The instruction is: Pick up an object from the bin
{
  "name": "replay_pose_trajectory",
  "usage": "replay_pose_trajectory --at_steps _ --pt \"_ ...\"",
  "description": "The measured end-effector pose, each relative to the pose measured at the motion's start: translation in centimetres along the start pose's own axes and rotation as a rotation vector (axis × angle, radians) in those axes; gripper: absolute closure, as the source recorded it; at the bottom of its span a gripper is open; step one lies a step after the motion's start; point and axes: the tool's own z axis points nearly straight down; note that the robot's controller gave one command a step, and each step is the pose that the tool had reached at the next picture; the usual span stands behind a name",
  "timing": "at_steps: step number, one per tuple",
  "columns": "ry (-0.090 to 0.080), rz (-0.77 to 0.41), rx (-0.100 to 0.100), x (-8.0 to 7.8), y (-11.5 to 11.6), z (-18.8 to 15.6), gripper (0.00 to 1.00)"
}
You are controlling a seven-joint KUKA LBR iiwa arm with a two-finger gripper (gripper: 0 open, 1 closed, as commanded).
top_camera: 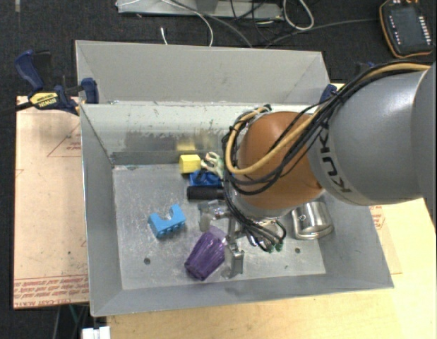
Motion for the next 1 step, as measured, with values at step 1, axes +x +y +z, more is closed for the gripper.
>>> replay_pose_trajectory --at_steps 1 --pt "-0.003 -0.211 0.000 -0.02 -1.12 1.43 0.00"
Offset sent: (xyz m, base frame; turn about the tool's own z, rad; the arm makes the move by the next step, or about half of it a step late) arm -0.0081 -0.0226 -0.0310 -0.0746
